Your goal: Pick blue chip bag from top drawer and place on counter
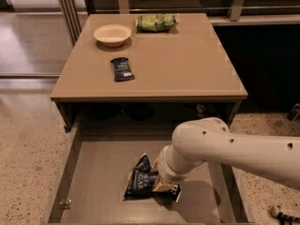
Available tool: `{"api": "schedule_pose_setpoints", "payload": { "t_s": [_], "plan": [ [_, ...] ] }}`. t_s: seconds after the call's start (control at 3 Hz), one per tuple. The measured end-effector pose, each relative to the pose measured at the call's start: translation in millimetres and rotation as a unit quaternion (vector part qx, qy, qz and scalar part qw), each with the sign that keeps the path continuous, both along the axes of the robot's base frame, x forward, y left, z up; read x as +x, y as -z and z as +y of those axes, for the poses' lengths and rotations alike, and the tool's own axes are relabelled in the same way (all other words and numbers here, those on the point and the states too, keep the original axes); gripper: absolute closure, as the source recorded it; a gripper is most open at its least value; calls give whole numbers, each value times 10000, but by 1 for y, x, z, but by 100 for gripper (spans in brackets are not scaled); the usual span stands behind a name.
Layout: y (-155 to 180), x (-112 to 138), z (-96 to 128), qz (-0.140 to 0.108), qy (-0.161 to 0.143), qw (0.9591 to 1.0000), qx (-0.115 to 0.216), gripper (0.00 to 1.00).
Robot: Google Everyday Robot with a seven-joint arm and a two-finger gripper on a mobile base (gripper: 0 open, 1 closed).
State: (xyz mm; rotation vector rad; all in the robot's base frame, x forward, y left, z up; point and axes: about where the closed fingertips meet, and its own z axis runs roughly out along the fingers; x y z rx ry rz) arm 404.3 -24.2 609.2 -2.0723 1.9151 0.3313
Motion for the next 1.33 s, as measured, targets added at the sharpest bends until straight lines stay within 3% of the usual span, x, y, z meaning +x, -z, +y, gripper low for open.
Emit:
{"api": "schedule_pose_setpoints", "payload": {
  "t_s": [0.67,1.0,1.33],
  "plan": [
    [-14,1,1,-144,-101,9998,-29,100],
    [-51,1,6,-453,-325,9984,124,100],
    [-98,-7,18,-877,-723,9931,285,100]
  ]
}}
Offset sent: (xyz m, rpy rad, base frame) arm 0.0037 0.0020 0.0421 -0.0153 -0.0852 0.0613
